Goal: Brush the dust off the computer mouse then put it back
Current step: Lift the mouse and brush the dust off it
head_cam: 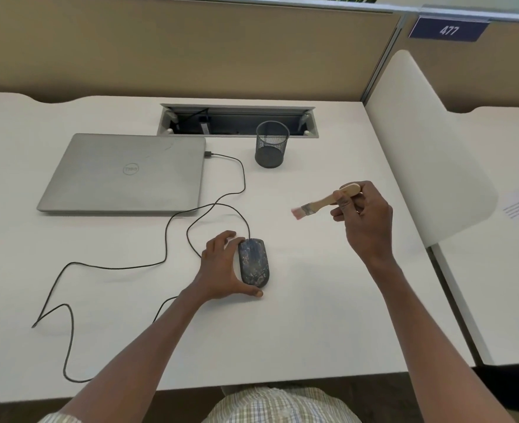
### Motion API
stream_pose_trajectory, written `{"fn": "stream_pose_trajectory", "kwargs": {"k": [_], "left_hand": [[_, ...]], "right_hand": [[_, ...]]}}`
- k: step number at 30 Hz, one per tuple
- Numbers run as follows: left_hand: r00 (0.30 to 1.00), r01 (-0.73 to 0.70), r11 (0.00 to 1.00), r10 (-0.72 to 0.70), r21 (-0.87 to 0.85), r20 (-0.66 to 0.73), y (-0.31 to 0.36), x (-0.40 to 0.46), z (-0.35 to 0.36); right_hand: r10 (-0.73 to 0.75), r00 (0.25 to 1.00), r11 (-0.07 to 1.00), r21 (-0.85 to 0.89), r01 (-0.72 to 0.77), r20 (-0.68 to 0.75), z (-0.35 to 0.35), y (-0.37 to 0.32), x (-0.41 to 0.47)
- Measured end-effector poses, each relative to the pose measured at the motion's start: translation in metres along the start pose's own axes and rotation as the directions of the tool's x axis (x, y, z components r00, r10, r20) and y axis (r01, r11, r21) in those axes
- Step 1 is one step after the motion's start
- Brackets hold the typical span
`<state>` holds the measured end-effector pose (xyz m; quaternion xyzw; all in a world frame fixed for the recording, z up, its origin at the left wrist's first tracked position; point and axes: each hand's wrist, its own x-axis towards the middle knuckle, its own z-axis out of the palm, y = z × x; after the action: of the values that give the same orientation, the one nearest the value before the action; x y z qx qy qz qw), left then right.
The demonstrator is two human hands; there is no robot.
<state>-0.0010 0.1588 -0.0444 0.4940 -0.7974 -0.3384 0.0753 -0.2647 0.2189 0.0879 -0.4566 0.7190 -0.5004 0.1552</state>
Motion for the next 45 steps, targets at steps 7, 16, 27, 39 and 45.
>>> {"fn": "stream_pose_trajectory", "kwargs": {"k": [7, 16, 27, 39, 45], "left_hand": [[1.0, 0.02, 0.999, -0.021, -0.028, -0.013, 0.003, 0.001, -0.001], [0.998, -0.022, 0.976, 0.008, -0.214, -0.064, 0.012, -0.016, -0.019], [0.992, -0.122, 0.939, 0.11, -0.323, -0.056, 0.047, -0.07, -0.032], [0.981, -0.193, 0.945, 0.18, -0.265, -0.073, 0.091, -0.175, -0.005], [0.983, -0.186, 0.954, 0.183, -0.237, -0.034, 0.105, -0.236, 0.017]], "right_hand": [[0.006, 1.0, 1.0, -0.01, -0.006, -0.014, -0.009, -0.003, -0.013], [0.041, 0.994, 0.998, 0.047, -0.036, -0.106, -0.018, -0.007, -0.051], [0.011, 0.989, 0.995, 0.099, 0.004, -0.146, -0.044, -0.032, -0.095], [-0.016, 0.988, 0.993, 0.109, 0.033, -0.154, -0.103, -0.049, -0.183], [0.013, 0.99, 0.994, 0.108, 0.002, -0.141, -0.124, -0.055, -0.241]]}}
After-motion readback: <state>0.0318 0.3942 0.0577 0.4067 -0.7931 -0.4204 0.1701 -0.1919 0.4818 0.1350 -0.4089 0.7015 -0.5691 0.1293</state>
